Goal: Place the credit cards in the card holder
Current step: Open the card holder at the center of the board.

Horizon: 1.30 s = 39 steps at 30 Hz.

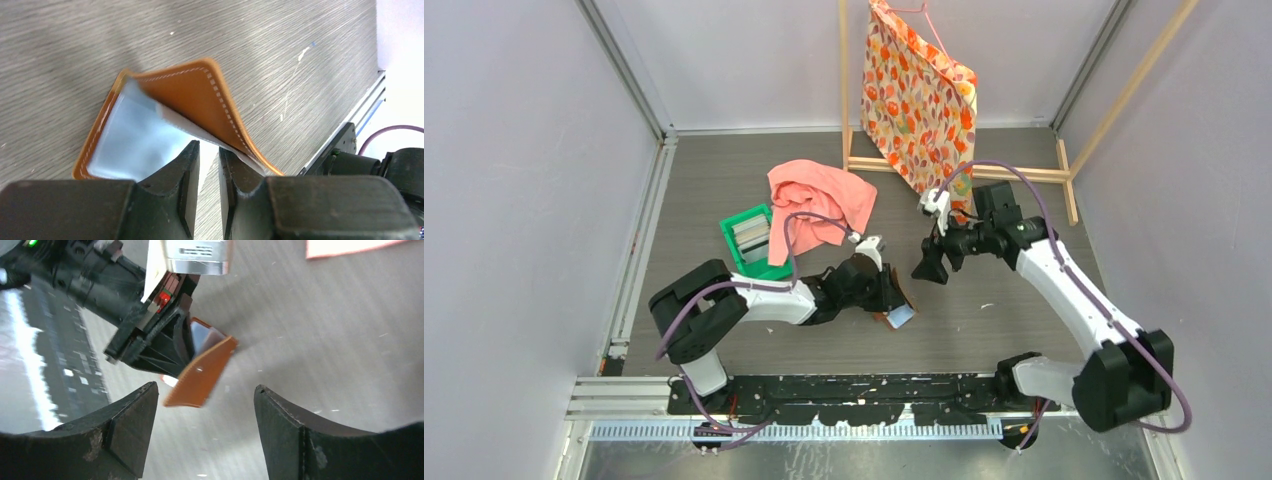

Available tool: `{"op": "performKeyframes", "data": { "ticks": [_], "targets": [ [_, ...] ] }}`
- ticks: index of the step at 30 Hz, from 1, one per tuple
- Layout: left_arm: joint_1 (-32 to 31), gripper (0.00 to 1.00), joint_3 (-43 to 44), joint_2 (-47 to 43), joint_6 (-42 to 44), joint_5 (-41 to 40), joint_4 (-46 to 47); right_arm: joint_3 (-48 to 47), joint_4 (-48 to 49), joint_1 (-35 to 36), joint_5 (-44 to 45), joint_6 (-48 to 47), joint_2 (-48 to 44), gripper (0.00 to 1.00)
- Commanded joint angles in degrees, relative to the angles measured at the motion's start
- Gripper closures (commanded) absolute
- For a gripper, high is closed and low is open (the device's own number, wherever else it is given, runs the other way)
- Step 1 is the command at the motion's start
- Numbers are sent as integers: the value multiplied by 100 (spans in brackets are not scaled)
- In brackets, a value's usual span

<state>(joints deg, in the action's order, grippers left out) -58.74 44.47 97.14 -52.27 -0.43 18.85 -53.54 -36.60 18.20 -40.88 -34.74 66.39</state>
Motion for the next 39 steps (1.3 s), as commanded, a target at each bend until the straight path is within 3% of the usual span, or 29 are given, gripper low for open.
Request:
{"op": "performKeyframes", "data": {
  "ticks": [1,6,10,19,24,31,36,39],
  "targets": [
    [25,77,353,135,118,-111,301,-383,-655,-303,-1337,1571,717,25],
    [27,67,637,400,4,-346,50,-505,-890,-306,-732,1511,1021,14],
    [117,65,800,651,-186,-480,-26,-604,-1241,-295,-235,1111,1372,12],
    [428,64,806,973,-438,-417,206,-683,-699,-115,1244,1432,2012,26],
    [486,64,761,1104,-389,-282,251,-933,-386,-58,1823,1840,2439,43],
    [504,64,692,1306,-247,-123,311,-914,167,-25,1928,2182,2598,55],
    [542,61,458,1180,-63,-29,540,-1134,10,21,2100,2149,3098,93],
    [625,56,273,946,101,-5,714,-1197,-101,60,2562,2200,3394,99]
  ]
}}
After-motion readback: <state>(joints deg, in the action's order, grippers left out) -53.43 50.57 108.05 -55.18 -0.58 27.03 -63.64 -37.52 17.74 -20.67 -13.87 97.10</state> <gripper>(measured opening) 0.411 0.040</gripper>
